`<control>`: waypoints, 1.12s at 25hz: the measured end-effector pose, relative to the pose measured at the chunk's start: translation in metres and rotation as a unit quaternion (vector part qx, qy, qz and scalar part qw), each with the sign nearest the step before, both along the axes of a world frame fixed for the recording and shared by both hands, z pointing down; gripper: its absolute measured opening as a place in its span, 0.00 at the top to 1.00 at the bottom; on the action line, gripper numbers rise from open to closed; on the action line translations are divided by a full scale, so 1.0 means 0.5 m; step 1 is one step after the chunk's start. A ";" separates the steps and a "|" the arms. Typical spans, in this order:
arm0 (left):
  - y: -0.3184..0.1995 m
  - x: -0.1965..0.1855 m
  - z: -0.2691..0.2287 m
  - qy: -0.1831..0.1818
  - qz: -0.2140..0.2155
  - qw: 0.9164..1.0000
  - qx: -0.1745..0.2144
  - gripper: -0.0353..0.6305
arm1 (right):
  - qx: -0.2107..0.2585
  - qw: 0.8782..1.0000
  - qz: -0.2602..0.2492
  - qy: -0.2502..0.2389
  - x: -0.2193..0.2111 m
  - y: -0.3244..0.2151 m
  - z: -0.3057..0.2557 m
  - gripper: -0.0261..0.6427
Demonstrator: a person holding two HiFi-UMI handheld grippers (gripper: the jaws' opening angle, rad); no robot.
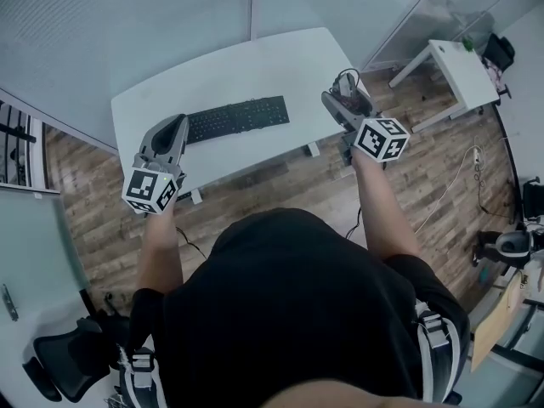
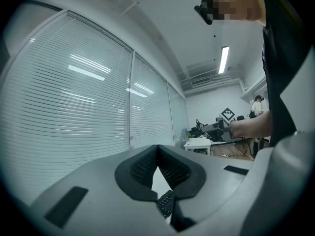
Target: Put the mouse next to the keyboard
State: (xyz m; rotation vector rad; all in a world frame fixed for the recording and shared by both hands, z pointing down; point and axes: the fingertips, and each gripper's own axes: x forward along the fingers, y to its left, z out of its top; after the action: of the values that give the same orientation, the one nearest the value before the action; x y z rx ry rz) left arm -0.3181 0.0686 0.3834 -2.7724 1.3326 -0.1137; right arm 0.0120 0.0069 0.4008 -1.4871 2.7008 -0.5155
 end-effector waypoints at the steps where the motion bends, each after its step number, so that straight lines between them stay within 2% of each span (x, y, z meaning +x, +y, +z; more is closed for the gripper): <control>1: 0.000 -0.002 0.000 -0.001 0.001 1.000 0.000 0.91 | 0.001 1.000 -0.001 0.001 -0.003 -0.001 -0.002 0.36; 17: -0.012 -0.023 -0.010 -0.005 0.014 1.000 0.002 0.91 | -0.007 1.000 0.004 -0.002 -0.032 -0.020 0.007 0.36; 28: -0.037 0.000 -0.005 -0.018 0.015 1.000 -0.003 0.91 | -0.019 1.000 0.013 -0.008 0.016 -0.040 0.032 0.36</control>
State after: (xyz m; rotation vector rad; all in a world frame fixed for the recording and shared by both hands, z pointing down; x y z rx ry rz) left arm -0.3180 0.0502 0.3812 -2.7806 1.2840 -0.1648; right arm 0.0203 -0.0132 0.4167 -1.5179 2.6701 -0.5774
